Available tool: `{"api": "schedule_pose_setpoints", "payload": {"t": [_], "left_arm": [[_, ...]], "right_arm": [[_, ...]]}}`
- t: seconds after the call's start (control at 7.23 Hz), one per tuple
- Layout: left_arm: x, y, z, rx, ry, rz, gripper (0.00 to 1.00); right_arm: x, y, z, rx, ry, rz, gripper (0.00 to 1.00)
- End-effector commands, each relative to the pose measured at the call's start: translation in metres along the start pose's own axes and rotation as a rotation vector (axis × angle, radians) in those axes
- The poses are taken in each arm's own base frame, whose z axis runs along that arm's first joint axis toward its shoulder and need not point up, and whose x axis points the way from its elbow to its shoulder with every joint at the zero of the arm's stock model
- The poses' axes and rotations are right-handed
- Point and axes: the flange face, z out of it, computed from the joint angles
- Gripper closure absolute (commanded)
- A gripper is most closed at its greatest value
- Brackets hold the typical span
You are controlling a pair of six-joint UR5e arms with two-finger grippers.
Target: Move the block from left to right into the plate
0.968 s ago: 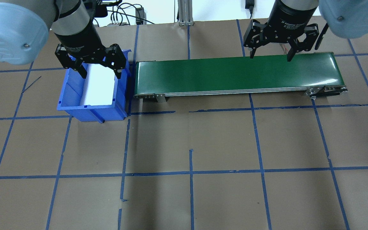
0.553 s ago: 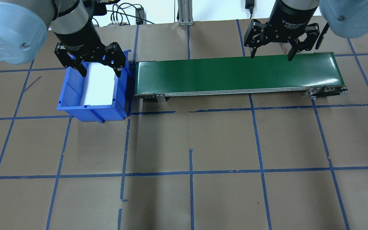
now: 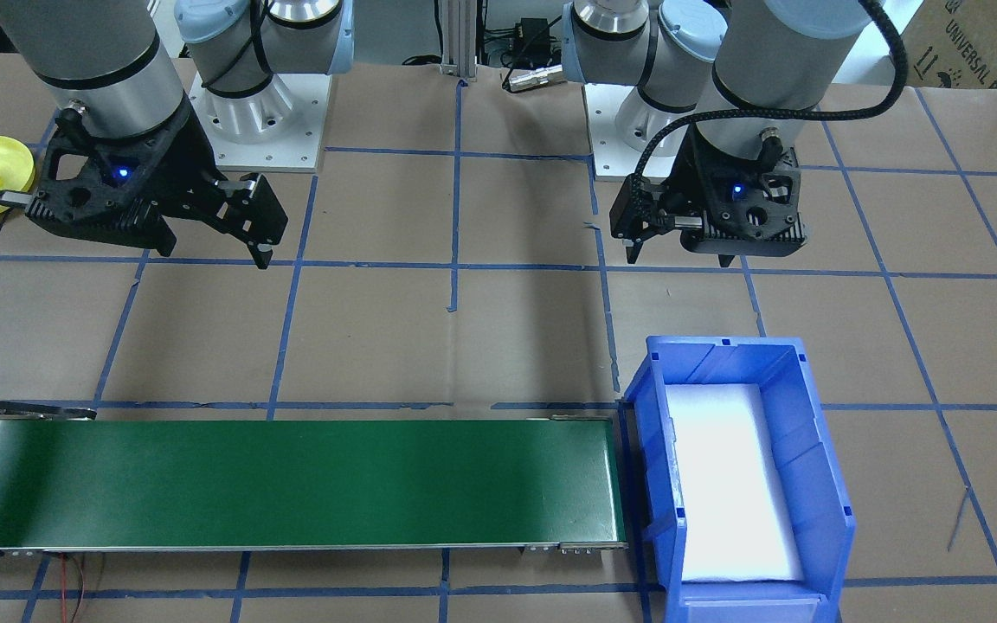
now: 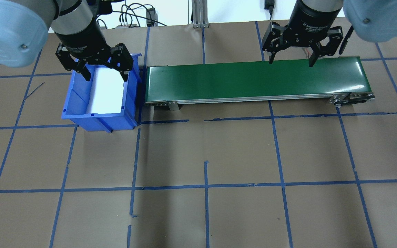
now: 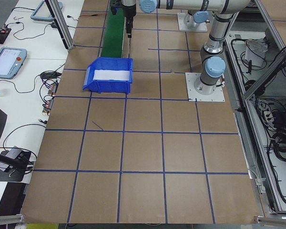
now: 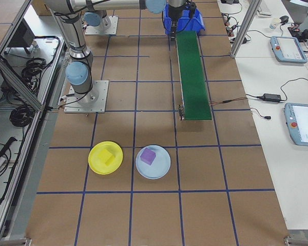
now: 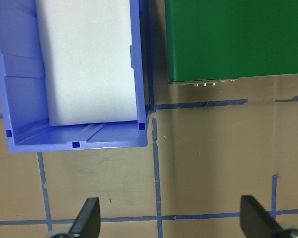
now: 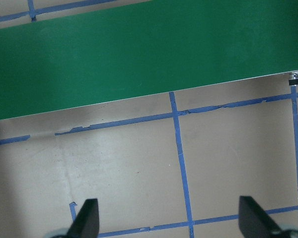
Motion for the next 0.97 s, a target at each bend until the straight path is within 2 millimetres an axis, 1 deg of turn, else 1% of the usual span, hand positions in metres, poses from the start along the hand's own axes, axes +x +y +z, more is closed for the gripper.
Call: {"api": "schedule_pose_setpoints", "payload": {"t": [0.0, 0.28, 0.55, 0.83], "left_arm": [[-0.0026, -0.0020, 0.0005, 0.013, 0.000, -0.003, 0.00], [-0.0043, -0.0030, -0.0025, 0.020, 0.000, -0.005, 0.00], [-0.0042, -0.0038, 0.0005, 0.015, 0.000, -0.004, 0.00], [-0.0053, -0.0044, -0.0054, 0.026, 0.000, -0.008, 0.00]], "right_arm": [[-0.0126, 0.0063, 0.0040, 0.003, -0.002, -0.026, 0.00], [-0.0127, 0.0060, 0.0065, 0.008, -0.003, -0.026, 0.00], [-0.0134, 0.0064, 0.0066, 0.008, -0.003, -0.027, 0.00], [-0.0118, 0.0063, 0.0057, 0.011, 0.005, -0.024, 0.00]]}}
